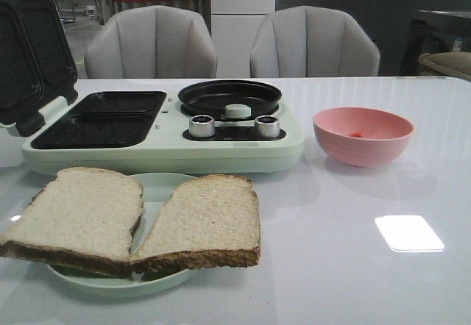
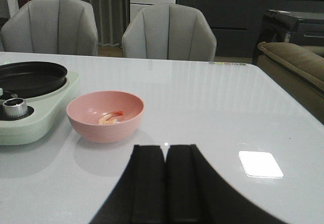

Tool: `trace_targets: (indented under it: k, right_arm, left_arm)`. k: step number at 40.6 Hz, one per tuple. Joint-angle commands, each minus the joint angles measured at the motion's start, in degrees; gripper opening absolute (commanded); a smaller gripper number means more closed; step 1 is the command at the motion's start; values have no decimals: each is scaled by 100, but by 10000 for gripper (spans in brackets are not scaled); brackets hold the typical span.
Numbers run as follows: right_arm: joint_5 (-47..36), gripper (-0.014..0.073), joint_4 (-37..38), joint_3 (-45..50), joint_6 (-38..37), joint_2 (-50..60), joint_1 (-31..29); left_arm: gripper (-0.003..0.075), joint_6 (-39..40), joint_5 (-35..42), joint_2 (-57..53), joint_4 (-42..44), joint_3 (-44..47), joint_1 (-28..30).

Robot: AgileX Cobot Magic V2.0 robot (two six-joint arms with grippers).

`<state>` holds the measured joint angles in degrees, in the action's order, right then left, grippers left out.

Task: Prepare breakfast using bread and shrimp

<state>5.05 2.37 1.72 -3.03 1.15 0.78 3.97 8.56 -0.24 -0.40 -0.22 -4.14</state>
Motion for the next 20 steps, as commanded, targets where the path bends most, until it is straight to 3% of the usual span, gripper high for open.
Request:
trace_targets:
  k: [1,12,20]
  right_arm:
    - [-505,-23,17,-20,9,52,-26]
    - [-505,-23,17,-20,9,52,-26]
    - [-505,-23,17,-20,9,52,-26]
  left_arm:
    - [59,1,285,-5,446,-473,17]
    - [59,-9,-1564,982,446,-2040,17]
    - [59,-9,-1880,1561,446,-2202,17]
